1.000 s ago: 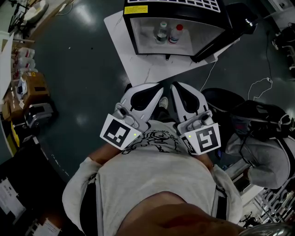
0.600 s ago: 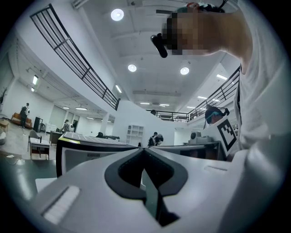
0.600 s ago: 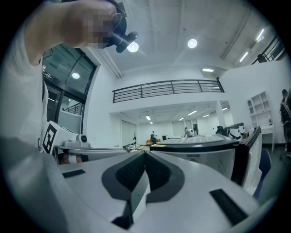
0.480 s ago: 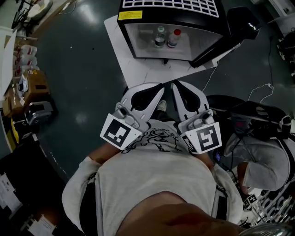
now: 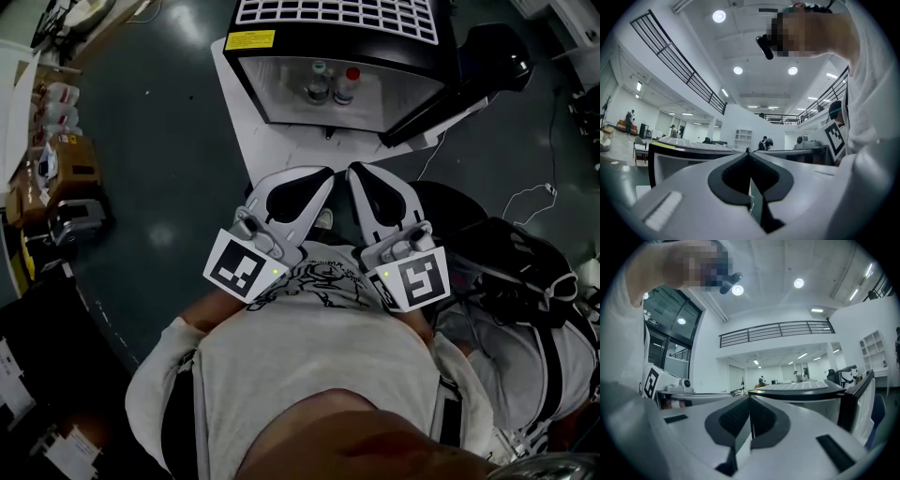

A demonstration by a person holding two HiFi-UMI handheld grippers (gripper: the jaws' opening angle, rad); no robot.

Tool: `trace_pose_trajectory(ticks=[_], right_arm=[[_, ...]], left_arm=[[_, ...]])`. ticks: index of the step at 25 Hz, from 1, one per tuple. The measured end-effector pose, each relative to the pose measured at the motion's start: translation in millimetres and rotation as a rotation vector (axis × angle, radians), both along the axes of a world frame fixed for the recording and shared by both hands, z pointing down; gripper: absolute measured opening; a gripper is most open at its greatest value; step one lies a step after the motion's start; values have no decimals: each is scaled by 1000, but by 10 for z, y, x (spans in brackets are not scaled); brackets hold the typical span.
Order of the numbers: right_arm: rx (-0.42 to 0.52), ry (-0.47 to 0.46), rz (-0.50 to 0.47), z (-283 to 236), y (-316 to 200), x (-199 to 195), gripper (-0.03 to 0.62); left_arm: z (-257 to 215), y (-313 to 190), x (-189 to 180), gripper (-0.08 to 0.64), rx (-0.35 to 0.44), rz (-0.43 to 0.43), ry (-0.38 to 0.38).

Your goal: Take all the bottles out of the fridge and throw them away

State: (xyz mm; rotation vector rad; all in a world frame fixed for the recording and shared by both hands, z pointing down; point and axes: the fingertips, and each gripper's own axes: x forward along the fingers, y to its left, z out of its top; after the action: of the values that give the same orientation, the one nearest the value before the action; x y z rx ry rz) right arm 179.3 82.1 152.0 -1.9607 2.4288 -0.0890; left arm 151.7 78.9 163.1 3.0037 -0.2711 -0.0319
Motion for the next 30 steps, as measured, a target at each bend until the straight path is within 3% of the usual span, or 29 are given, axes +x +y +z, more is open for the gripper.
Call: trace_pose_trajectory(ticks=[10,30], right_arm=[[7,2,-5,8,-15,356,11],[1,0,33,29,-166,248,10]], left_arm=[[32,-11,229,9,-3,-42,0],[56,-204,199,9,10,4,-20]])
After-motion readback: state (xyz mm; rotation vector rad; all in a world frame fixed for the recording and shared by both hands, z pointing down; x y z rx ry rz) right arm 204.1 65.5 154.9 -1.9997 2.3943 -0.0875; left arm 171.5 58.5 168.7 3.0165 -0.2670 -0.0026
